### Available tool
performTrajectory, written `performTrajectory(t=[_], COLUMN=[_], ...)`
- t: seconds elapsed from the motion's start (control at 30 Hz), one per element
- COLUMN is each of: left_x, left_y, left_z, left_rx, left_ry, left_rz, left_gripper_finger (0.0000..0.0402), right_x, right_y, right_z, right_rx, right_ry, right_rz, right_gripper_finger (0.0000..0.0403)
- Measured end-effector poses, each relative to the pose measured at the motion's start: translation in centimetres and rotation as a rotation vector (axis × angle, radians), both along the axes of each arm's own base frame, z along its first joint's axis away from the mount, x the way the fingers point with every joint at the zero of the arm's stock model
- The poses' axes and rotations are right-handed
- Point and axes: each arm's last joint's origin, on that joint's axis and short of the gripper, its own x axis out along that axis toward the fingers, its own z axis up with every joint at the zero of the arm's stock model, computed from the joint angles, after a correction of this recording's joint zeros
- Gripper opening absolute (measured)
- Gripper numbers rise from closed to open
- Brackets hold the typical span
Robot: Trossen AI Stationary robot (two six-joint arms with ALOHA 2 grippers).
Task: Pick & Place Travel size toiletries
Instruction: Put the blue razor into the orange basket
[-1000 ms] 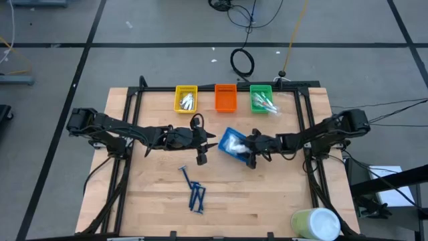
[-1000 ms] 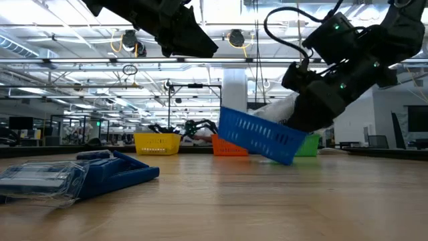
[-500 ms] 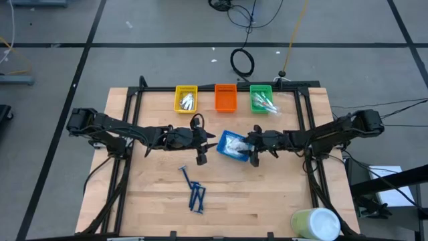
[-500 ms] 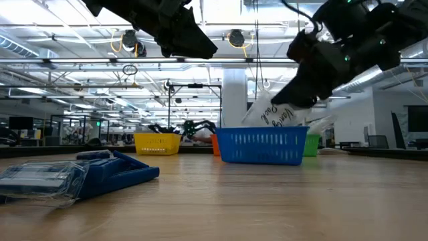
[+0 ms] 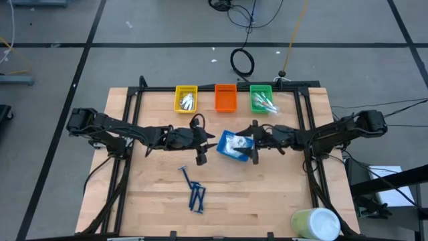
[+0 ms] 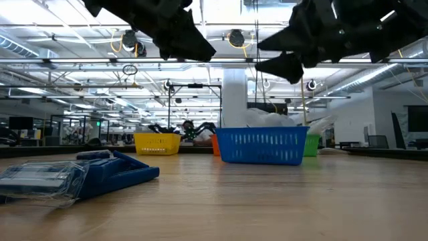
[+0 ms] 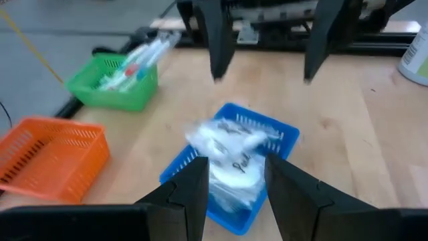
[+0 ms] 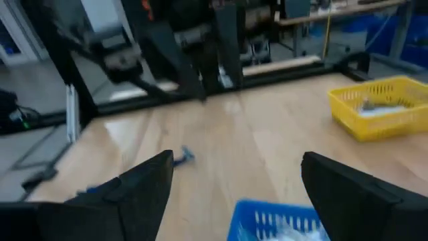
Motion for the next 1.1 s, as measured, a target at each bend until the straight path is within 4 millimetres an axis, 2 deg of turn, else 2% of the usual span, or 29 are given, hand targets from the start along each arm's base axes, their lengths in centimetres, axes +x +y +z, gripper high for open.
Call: performTrajectory(t=[0.1, 0.3, 0.4, 0.5, 0.73, 1.1], left_x=[-0.3, -2.1, -3.5, -4.7, -6.2, -6.9], left_y=[-0.2, -1.9, -3.5, -5.1, -7.6, -7.2], left_z=[-0.6, -2.8, -3.8, -4.8, -6.2, -8.4], left_rx=[-0.07, -0.251, -0.211, -0.112, 0.117, 0.062], left_ry=[0.065, 0.341, 0.491, 0.573, 0.595, 0.556], left_rz=[-0.037, -0.085, -0.108, -0.205, -0.471, -0.521], left_gripper_finger=[0.0145, 0.0145, 0.0145, 0.0145, 0.0145, 0.0145], right_x=[0.0, 0.0, -0.1, -0.1, -0.2, -0.3], right_y=[0.4, 1.7, 2.1, 2.4, 3.1, 3.6], right_z=[0.3, 0.7, 0.7, 0.7, 0.6, 0.4], right_rx=[0.038, 0.054, 0.03, 0.012, 0.007, 0.006], right_ry=[-0.031, -0.066, -0.067, -0.068, -0.059, -0.038], right_rz=[0.055, 0.158, 0.177, 0.192, 0.218, 0.241], right_gripper_finger=[0.0307, 0.0298, 0.0298, 0.0298, 0.0297, 0.0293])
